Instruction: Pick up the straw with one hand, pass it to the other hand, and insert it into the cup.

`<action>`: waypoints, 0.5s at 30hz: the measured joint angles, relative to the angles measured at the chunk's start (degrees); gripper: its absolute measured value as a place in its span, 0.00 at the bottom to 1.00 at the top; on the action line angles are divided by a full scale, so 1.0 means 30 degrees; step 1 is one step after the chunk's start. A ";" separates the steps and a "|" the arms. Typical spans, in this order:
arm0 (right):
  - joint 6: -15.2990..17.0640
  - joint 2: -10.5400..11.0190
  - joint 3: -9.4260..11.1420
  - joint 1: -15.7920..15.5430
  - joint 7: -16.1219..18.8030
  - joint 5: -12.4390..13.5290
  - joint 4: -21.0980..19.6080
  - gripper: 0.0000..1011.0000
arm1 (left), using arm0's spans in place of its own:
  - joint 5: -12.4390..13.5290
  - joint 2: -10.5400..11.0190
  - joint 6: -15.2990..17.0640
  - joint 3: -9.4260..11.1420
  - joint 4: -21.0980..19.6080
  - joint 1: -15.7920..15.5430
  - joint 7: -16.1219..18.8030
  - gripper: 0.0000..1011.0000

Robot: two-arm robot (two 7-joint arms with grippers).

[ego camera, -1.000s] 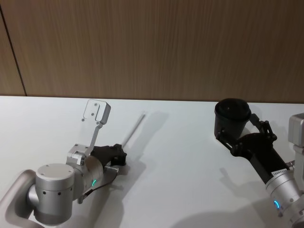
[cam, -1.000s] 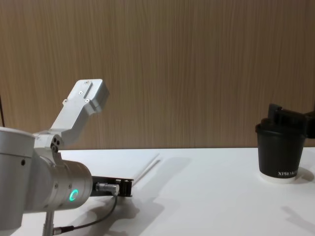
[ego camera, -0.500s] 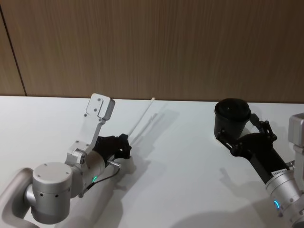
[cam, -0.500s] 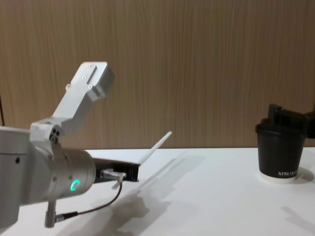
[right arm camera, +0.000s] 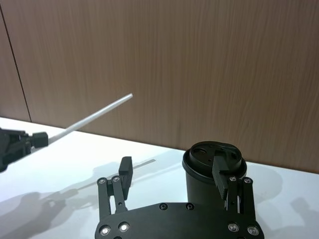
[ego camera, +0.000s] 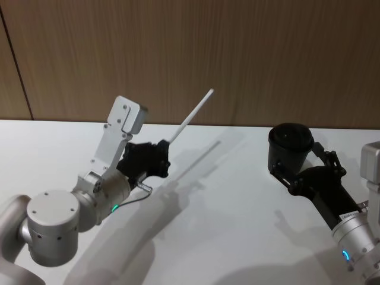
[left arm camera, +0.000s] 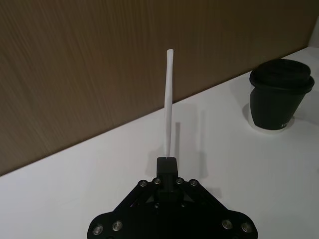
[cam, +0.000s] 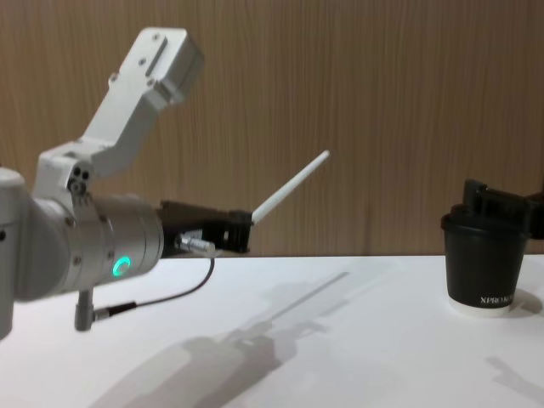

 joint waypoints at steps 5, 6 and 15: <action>0.0000 -0.0001 0.0000 0.0000 -0.0001 0.0000 0.0000 0.99 | 0.0119 0.0353 -0.1053 0.0196 -0.0229 -0.0326 -0.0784 0.00; 0.0000 0.0000 0.0000 0.0000 -0.0001 -0.0001 0.0000 0.99 | 0.0130 0.0453 -0.1371 0.0267 -0.0277 -0.0449 -0.0991 0.00; 0.0000 0.0000 0.0000 0.0000 0.0000 0.0000 0.0000 0.99 | -0.0083 0.0939 -0.3219 0.0734 -0.0354 -0.1273 -0.2706 0.00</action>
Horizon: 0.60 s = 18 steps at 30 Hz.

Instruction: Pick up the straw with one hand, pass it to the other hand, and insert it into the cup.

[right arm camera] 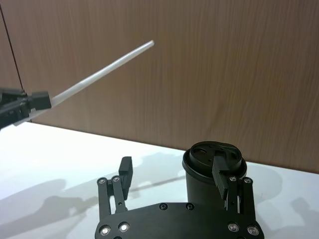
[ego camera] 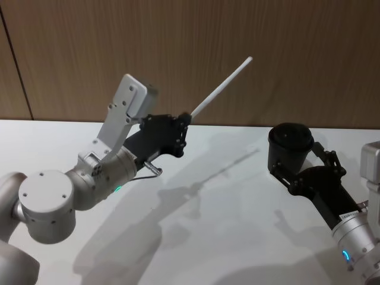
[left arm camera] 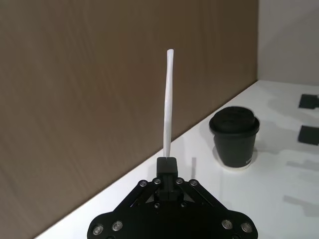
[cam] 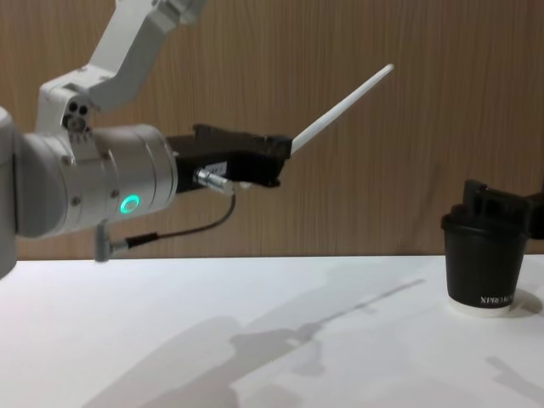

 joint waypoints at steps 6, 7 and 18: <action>0.0000 0.0000 0.0000 0.0000 0.0000 -0.0001 -0.0001 0.99 | -0.0296 0.0187 -0.0824 0.0240 0.0003 -0.0445 -0.0872 0.00; 0.0000 0.0001 0.0000 0.0000 0.0000 -0.0001 0.0000 0.99 | -0.0374 0.0223 -0.0993 0.0298 0.0004 -0.0521 -0.1077 0.00; 0.0000 0.0000 0.0000 0.0001 0.0000 0.0000 0.0000 0.99 | -0.0889 0.0484 -0.1803 0.0617 -0.0017 -0.1023 -0.2047 0.00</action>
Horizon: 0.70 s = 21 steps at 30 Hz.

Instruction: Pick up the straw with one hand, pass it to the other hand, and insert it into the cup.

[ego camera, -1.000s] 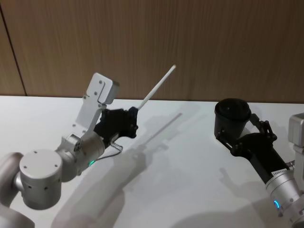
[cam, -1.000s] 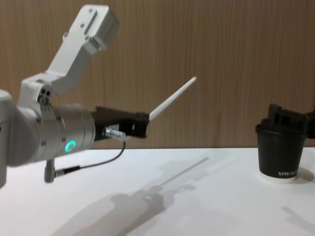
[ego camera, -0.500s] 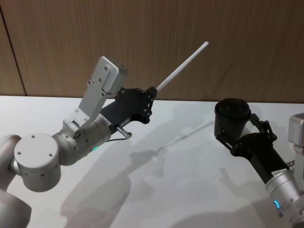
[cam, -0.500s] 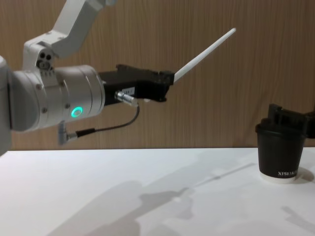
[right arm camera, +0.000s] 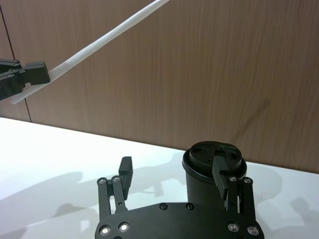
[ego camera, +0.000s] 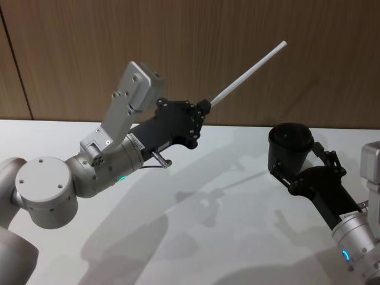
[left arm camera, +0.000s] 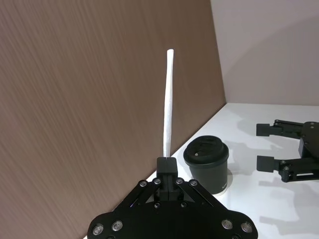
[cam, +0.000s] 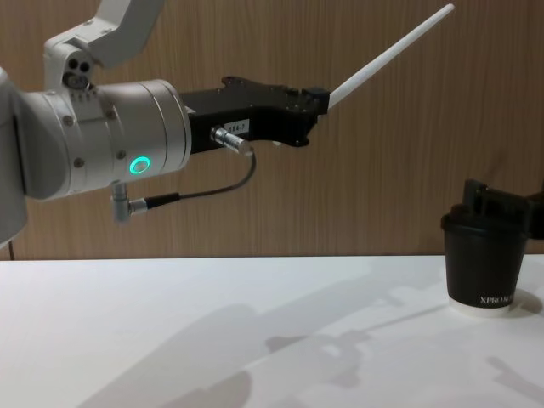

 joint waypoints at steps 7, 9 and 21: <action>-0.0001 0.0000 0.0001 0.0000 0.0000 0.0000 0.0000 0.99 | -0.0152 0.0087 -0.0172 0.0082 -0.0016 -0.0124 -0.0210 0.00; -0.0001 0.0000 0.0001 -0.0001 0.0000 0.0000 0.0000 0.99 | -0.0188 0.0110 -0.0218 0.0104 -0.0018 -0.0152 -0.0261 0.00; 0.0011 -0.0124 0.0210 0.0238 0.0311 0.0369 0.0011 0.99 | -0.0307 0.0175 -0.0363 0.0168 -0.0019 -0.0252 -0.0427 0.00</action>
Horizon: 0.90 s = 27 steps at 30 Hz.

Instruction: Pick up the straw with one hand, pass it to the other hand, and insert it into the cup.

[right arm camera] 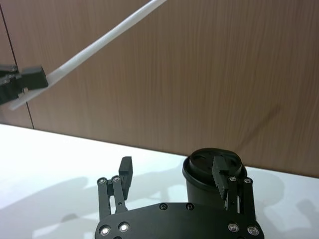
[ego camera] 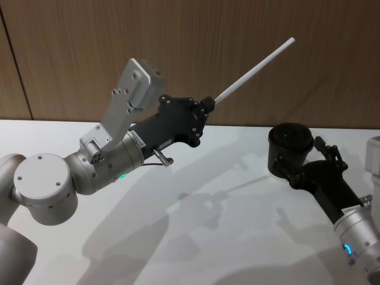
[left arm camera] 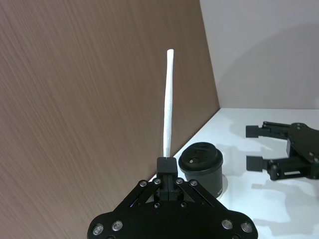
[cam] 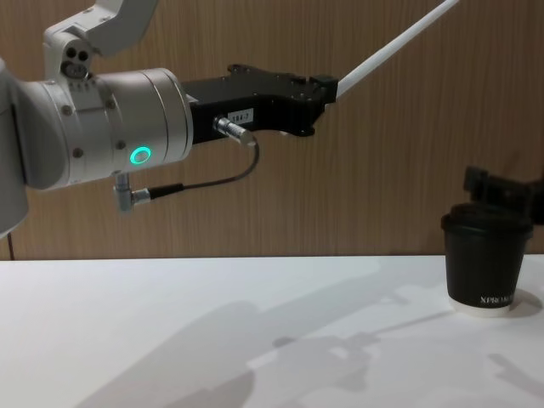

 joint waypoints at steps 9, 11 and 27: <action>0.0261 -0.0419 0.0561 0.0645 0.0688 0.1350 -0.0060 0.99 | -0.0040 0.0018 -0.0042 0.0018 0.0003 -0.0030 -0.0051 0.00; 0.0335 -0.0511 0.0676 0.0782 0.0804 0.1614 -0.0095 0.99 | -0.0044 0.0021 -0.0048 0.0022 0.0003 -0.0034 -0.0057 0.00; 0.1928 -0.1585 0.1918 0.2270 0.1757 0.5506 -0.0558 0.99 | -0.0069 0.0036 -0.0075 0.0035 0.0005 -0.0055 -0.0085 0.00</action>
